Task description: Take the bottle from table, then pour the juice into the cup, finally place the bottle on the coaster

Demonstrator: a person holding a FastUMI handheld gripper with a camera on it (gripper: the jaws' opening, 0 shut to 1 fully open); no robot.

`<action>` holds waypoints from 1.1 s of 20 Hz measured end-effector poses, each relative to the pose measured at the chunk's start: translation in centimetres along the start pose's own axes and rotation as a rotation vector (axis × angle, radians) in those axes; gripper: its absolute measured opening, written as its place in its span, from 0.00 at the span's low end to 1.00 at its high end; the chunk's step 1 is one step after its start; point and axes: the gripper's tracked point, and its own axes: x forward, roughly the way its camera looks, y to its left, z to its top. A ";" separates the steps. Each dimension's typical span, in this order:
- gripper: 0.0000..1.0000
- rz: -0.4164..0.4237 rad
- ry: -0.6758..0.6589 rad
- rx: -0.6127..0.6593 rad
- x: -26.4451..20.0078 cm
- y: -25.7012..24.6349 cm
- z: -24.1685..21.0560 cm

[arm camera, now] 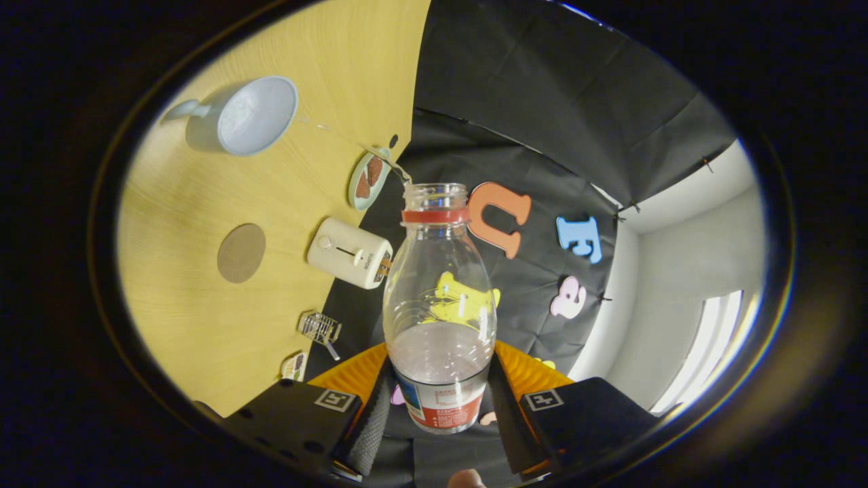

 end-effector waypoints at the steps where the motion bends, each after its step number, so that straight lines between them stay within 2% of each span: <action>1: 0.76 0.000 -0.001 -0.001 0.1 0.0 0.0; 22: 0.76 -0.003 -0.020 -0.040 -0.2 -0.3 1.2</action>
